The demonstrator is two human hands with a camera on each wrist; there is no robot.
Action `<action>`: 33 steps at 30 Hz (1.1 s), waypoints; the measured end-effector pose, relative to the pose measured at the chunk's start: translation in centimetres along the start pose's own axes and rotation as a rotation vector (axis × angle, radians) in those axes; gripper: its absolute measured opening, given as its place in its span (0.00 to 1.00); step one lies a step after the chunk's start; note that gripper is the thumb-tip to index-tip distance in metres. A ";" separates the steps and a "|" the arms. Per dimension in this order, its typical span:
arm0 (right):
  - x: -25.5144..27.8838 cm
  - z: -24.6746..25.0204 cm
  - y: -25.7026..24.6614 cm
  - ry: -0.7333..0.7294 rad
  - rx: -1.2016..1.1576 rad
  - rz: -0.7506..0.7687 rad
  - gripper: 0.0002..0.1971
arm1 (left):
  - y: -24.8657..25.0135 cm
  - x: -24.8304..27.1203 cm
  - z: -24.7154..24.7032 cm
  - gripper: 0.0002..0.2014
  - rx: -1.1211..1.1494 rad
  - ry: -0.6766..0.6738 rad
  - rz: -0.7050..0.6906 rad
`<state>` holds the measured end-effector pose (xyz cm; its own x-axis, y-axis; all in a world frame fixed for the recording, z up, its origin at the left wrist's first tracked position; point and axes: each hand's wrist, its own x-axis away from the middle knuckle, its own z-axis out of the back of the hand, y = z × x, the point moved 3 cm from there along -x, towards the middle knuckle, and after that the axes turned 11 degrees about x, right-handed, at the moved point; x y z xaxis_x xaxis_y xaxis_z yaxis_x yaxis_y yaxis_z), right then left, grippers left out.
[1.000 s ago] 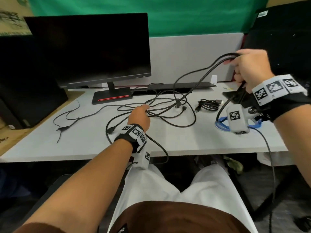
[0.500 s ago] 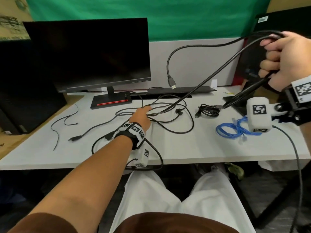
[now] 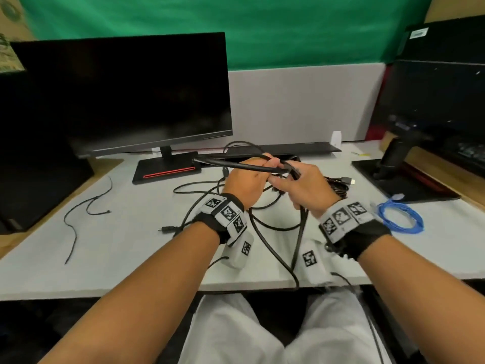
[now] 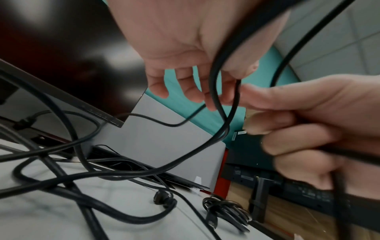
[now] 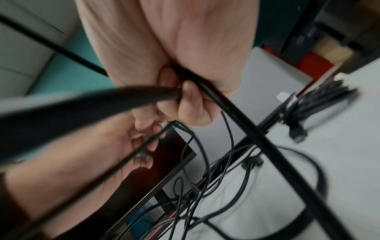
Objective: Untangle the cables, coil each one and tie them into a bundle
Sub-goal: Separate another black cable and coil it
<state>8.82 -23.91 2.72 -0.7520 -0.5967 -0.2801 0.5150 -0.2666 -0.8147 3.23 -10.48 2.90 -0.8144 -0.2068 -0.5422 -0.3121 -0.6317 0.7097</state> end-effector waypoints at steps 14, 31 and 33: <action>-7.9 8.3 -2.6 0.440 0.385 0.032 0.24 | -7.2 0.2 1.5 0.22 -0.404 -0.393 0.474; -7.8 15.0 -8.0 0.771 0.350 0.134 0.25 | -8.4 -2.4 -0.1 0.18 -0.660 -0.481 0.578; -7.5 15.3 -8.2 0.758 0.376 0.173 0.25 | -8.4 -2.7 -0.1 0.19 -0.647 -0.453 0.553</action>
<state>16.55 -28.83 19.32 -0.6531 -0.0219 -0.7570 0.6491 -0.5309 -0.5447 8.07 -4.70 -1.64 -0.9193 -0.3762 0.1157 0.3921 -0.8491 0.3540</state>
